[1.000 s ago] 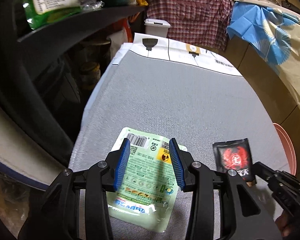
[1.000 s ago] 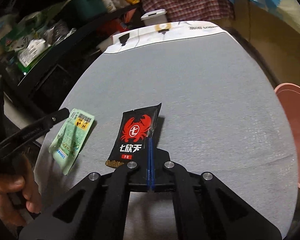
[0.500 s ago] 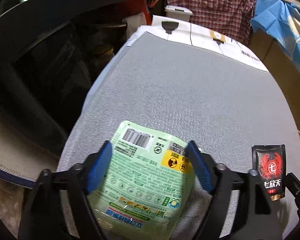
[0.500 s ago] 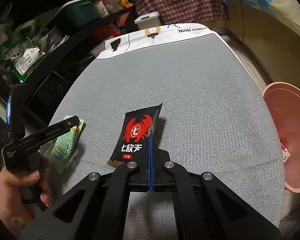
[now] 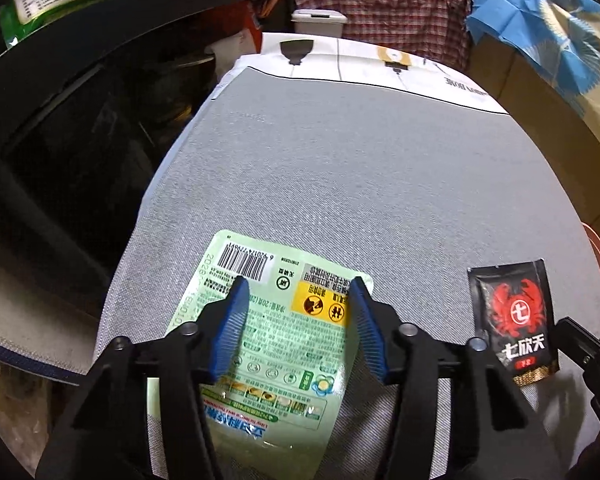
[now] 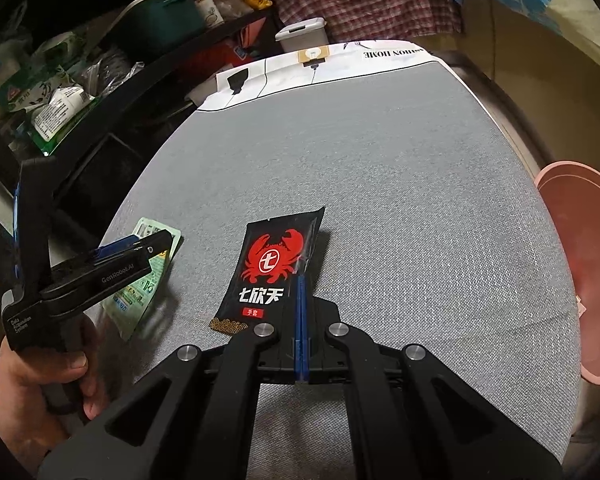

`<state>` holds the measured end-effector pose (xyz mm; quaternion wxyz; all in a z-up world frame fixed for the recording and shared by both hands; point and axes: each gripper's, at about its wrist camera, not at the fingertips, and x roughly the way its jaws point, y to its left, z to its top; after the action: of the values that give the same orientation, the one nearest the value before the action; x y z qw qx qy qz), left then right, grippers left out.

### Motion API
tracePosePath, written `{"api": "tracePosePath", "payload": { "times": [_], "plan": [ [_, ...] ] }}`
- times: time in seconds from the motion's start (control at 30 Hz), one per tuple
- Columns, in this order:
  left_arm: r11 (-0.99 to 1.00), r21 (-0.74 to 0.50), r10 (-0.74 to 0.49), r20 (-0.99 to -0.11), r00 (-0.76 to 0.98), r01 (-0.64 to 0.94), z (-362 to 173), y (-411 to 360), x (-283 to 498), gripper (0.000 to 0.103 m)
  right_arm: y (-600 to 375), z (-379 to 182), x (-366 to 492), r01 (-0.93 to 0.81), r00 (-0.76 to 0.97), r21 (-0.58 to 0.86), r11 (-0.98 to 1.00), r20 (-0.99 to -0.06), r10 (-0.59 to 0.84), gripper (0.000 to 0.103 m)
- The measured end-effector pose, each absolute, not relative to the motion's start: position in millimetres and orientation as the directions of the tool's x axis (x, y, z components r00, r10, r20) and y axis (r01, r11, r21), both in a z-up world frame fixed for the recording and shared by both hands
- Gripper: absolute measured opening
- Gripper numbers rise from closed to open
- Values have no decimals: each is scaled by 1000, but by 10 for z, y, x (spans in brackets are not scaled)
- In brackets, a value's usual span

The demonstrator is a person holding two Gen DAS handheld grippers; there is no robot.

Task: Collect trash

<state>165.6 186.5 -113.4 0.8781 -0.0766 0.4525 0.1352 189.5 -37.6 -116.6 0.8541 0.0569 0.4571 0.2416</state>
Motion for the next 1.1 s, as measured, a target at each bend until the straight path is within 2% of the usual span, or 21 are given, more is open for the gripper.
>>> {"api": "tracePosePath", "payload": {
  "times": [0.03,0.07,0.1,0.13,0.2,0.27,0.47,0.53,0.7,0.73,0.77,0.8,0.87,1.1],
  "plan": [
    [953,-12,166,-815,555,-303,-1137,1861,1659,45,-384,-1167,1890,-362,466,318,877,-753,465,0],
    [956,-13,161,-814,558,-294,-1136,1856,1659,37,-385,-1165,1885,-362,466,317,877,-753,465,0],
    [958,-18,151,-817,556,-286,-1145,1855,1668,18,-390,-1168,1884,-362,466,317,877,-753,465,0],
    [960,-32,131,-825,549,-278,-1169,1861,1680,16,-394,-1170,1882,-361,465,317,877,-754,464,0],
    [962,-28,133,-823,552,-273,-1172,1856,1683,4,-394,-1171,1876,-360,465,317,877,-755,463,0],
    [965,-36,119,-824,555,-261,-1170,1851,1687,0,-399,-1176,1870,-361,464,315,878,-756,462,0],
    [963,-119,49,-808,588,-244,-1137,1907,1676,0,-404,-1179,1875,-358,467,312,880,-757,458,0],
    [968,-92,73,-789,610,-235,-1064,1873,1662,0,-398,-1174,1885,-355,468,314,881,-755,458,0],
    [957,-116,87,-762,641,-267,-930,1943,1531,2,-400,-1177,1890,-354,468,318,880,-754,461,0],
    [958,-111,91,-761,643,-266,-928,1946,1502,3,-390,-1177,1889,-355,467,319,879,-754,462,0],
    [958,-104,96,-760,643,-266,-927,1948,1465,9,-382,-1177,1887,-356,466,319,878,-754,463,0],
    [958,-100,100,-760,642,-267,-926,1963,1429,19,-370,-1176,1884,-358,466,319,877,-754,464,0],
    [954,-103,108,-755,647,-280,-925,2011,1328,28,-346,-1170,1875,-362,465,318,876,-753,466,0],
    [922,-192,71,-769,636,-335,-927,2192,1033,31,-303,-1132,1813,-375,463,320,870,-748,475,0]
  ]
}}
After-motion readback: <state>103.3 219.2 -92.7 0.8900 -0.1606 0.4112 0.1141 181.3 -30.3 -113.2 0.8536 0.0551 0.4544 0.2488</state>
